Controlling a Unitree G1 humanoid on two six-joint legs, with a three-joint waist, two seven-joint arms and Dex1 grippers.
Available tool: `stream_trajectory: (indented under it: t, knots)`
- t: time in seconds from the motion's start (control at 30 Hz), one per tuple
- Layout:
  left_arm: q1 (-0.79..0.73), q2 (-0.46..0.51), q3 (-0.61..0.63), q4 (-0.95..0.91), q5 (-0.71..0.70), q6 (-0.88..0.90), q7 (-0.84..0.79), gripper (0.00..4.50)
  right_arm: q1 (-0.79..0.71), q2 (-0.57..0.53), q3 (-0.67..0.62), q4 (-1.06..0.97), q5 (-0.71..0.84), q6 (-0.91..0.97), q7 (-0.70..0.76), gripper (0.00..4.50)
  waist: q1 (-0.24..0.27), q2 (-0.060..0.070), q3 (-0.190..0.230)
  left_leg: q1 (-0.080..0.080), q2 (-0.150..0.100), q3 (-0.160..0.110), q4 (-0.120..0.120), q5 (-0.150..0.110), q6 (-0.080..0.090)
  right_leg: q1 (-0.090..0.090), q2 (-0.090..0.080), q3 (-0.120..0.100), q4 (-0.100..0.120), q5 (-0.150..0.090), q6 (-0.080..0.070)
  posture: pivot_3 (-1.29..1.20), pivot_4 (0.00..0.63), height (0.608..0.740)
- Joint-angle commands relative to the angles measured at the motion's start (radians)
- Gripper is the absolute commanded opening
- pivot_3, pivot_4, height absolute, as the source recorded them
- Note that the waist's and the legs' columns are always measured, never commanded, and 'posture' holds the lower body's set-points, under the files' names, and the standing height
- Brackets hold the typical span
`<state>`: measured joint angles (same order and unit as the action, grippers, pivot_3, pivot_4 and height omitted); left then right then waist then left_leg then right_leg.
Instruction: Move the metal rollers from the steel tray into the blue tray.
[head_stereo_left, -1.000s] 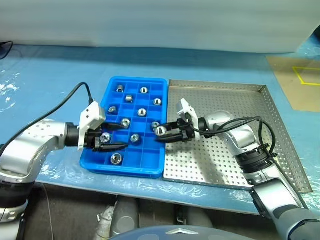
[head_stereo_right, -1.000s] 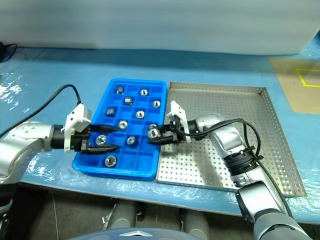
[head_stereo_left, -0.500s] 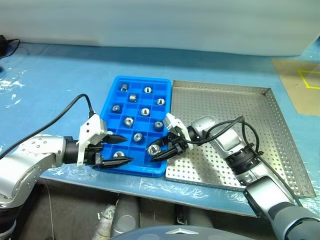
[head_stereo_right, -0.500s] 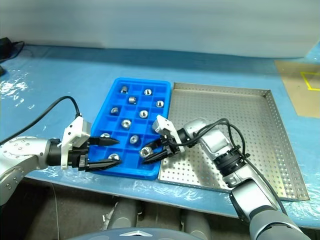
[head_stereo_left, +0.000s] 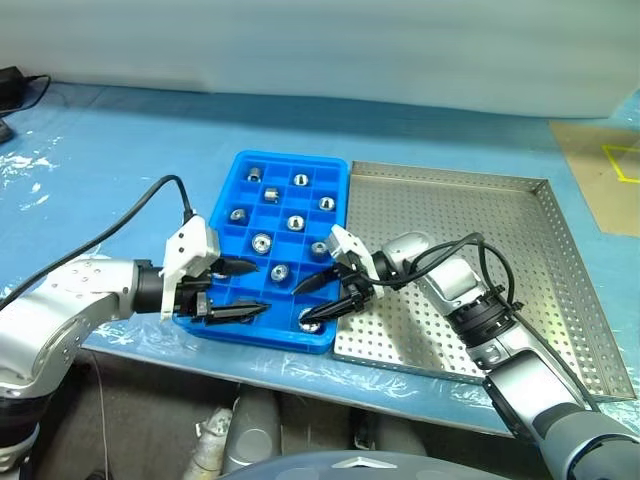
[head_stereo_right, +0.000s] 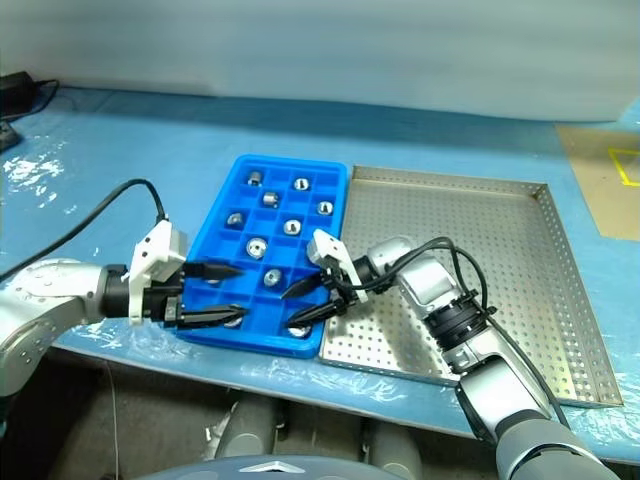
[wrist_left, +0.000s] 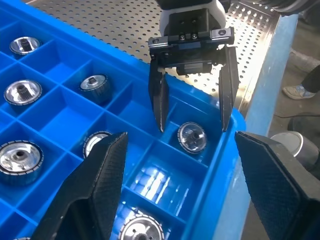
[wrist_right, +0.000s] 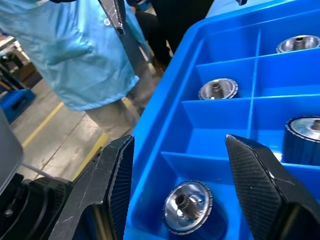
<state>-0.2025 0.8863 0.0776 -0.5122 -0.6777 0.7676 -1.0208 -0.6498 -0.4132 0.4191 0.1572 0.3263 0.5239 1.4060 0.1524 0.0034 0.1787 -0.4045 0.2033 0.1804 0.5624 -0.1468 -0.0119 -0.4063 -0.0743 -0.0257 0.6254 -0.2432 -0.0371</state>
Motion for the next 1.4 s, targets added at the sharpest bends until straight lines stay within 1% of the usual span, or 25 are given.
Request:
stream_trajectory:
  t: [0.03,0.13,0.23,0.37,0.47,0.57,0.67,0.77,0.87,1.07,1.4]
  knots:
    - [-0.064,-0.027,-0.033,0.051,0.025,-0.05,-0.01,3.6,-0.006,-0.04,-0.084,-0.094,0.044,0.025,-0.021,2.97,0.0,0.0,0.0,0.0,0.0,0.0,0.0,0.0,0.0,0.0,0.0,0.0,0.0,0.0,0.0,0.16,0.15,0.74]
    - [-0.119,-0.059,-0.069,0.112,0.052,-0.083,-0.018,3.6,-0.001,-0.082,-0.146,-0.161,0.069,0.048,-0.049,2.97,-0.003,0.0,0.0,0.0,0.0,0.0,0.0,0.0,-0.001,0.0,0.0,0.0,0.0,0.0,0.0,0.09,0.15,0.74]
    - [-0.217,-0.131,-0.141,0.257,0.122,-0.156,-0.033,3.6,0.014,-0.131,-0.289,-0.186,0.102,0.094,-0.158,2.97,-0.004,0.0,0.0,0.0,0.0,0.0,0.0,0.001,-0.001,0.0,0.001,0.0,0.001,0.0,0.0,0.02,0.15,0.74]
    - [-0.325,-0.222,-0.201,0.462,0.23,-0.281,-0.034,3.6,0.108,-0.179,-0.403,-0.213,0.082,0.078,-0.284,2.97,-0.015,-0.001,-0.002,0.0,0.0,0.0,0.002,0.001,-0.001,0.001,0.001,0.001,0.001,0.0,0.0,-0.07,0.15,0.74]
    - [-0.396,-0.29,-0.201,0.615,0.276,-0.355,-0.025,3.6,0.173,-0.177,-0.479,-0.226,0.076,0.06,-0.389,2.97,-0.033,-0.001,-0.002,-0.001,0.0,0.0,0.002,0.001,-0.001,0.001,0.001,0.0,0.001,0.0,0.001,-0.12,0.15,0.74]
    - [-0.462,-0.357,-0.204,0.781,0.332,-0.442,-0.016,3.6,0.248,-0.148,-0.572,-0.213,0.056,0.012,-0.538,2.97,-0.06,-0.001,-0.002,0.0,-0.001,0.0,0.003,0.001,0.0,0.001,0.001,0.001,0.001,0.001,0.001,-0.17,0.15,0.74]
    - [-0.493,-0.4,-0.205,0.872,0.351,-0.478,-0.043,3.6,0.321,-0.111,-0.63,-0.255,0.067,-0.004,-0.637,2.97,-0.084,-0.001,-0.002,0.0,-0.001,0.0,0.003,0.0,0.0,0.001,0.001,0.001,0.0,0.001,0.001,-0.2,0.15,0.74]
    - [-0.502,-0.419,-0.207,0.909,0.369,-0.5,-0.062,3.6,0.362,-0.086,-0.64,-0.284,0.065,-0.015,-0.692,2.97,-0.106,-0.001,-0.002,0.0,-0.002,0.0,0.002,0.0,0.001,0.001,0.002,0.001,0.0,0.001,0.001,-0.21,0.15,0.74]
    - [-0.506,-0.43,-0.202,0.92,0.378,-0.508,-0.076,3.6,0.377,-0.074,-0.619,-0.289,0.054,-0.03,-0.716,2.97,-0.117,-0.001,-0.002,0.0,-0.001,0.0,0.003,0.0,0.001,0.001,0.002,0.001,0.0,0.001,0.0,-0.21,0.15,0.74]
    - [-0.487,-0.407,-0.188,0.856,0.363,-0.477,-0.111,3.6,0.345,-0.068,-0.591,-0.265,0.053,-0.041,-0.733,2.97,-0.113,-0.001,-0.002,0.001,0.0,0.0,0.004,-0.002,0.004,0.002,0.001,0.001,0.0,0.001,0.0,-0.19,0.15,0.74]
    - [-0.436,-0.395,-0.159,0.771,0.35,-0.434,-0.091,3.6,0.297,-0.068,-0.544,-0.206,0.038,-0.07,-0.721,2.97,-0.108,-0.001,-0.002,0.0,0.0,0.001,0.004,-0.002,0.005,0.002,0.001,0.001,0.0,0.001,0.0,-0.14,0.15,0.74]
